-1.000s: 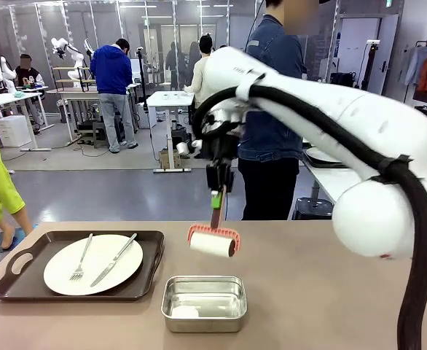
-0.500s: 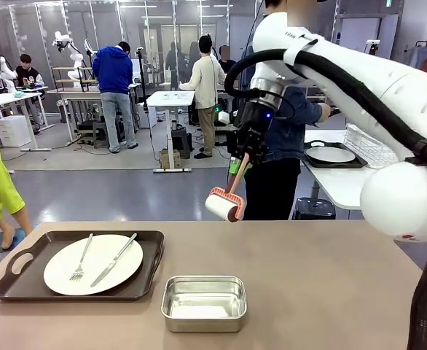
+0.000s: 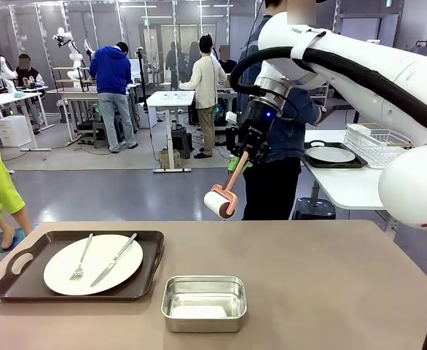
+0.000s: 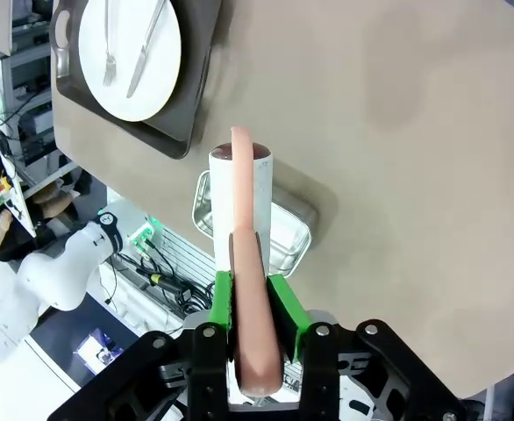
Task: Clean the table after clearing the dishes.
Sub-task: When the left (or right) Handle tray is removed, use the left hand (or right hand) to clean the left (or right) side of the table with the Lint Roller, then place the Lint Roller back on top of the Airtight Container.
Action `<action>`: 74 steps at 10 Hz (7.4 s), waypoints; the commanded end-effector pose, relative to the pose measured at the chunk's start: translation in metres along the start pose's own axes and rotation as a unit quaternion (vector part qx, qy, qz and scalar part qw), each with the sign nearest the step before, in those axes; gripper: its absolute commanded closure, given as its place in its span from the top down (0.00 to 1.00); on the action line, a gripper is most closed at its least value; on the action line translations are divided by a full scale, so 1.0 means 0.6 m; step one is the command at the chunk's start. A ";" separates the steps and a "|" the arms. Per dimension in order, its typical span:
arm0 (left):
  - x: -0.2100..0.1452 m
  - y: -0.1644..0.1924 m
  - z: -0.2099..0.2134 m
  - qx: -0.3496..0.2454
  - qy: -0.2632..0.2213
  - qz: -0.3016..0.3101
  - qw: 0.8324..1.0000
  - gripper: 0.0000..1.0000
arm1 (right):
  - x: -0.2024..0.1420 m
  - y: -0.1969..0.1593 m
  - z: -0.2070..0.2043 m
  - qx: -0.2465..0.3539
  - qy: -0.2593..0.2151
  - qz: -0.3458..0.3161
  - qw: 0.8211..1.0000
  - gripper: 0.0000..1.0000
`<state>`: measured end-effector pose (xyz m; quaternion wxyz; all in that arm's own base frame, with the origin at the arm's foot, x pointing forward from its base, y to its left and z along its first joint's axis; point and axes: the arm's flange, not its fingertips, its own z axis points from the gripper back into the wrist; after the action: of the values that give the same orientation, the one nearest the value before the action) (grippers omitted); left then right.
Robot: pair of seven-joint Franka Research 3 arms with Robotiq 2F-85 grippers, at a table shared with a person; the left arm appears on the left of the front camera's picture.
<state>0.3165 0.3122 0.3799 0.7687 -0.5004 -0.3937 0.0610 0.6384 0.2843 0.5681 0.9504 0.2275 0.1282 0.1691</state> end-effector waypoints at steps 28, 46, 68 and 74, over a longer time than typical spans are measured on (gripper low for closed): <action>-0.001 0.001 0.005 -0.006 -0.002 -0.008 1.000 1.00 | -0.194 -0.241 -0.148 0.018 -0.191 -0.110 0.975 0.23; -0.001 0.001 0.005 -0.006 -0.002 -0.008 1.000 1.00 | -0.310 -0.428 -0.282 0.015 -0.267 -0.114 0.957 0.23; -0.001 0.001 0.005 -0.006 -0.002 -0.008 1.000 1.00 | -0.482 -0.300 -0.042 -0.250 -0.286 -0.192 0.905 0.23; -0.001 0.001 0.005 -0.006 -0.002 -0.008 1.000 1.00 | -0.482 -0.300 -0.042 -0.250 -0.286 -0.192 0.905 0.23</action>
<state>0.3164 0.3124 0.3797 0.7686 -0.5005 -0.3937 0.0612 0.4150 0.0332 0.5079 0.9859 -0.0077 -0.1539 -0.0654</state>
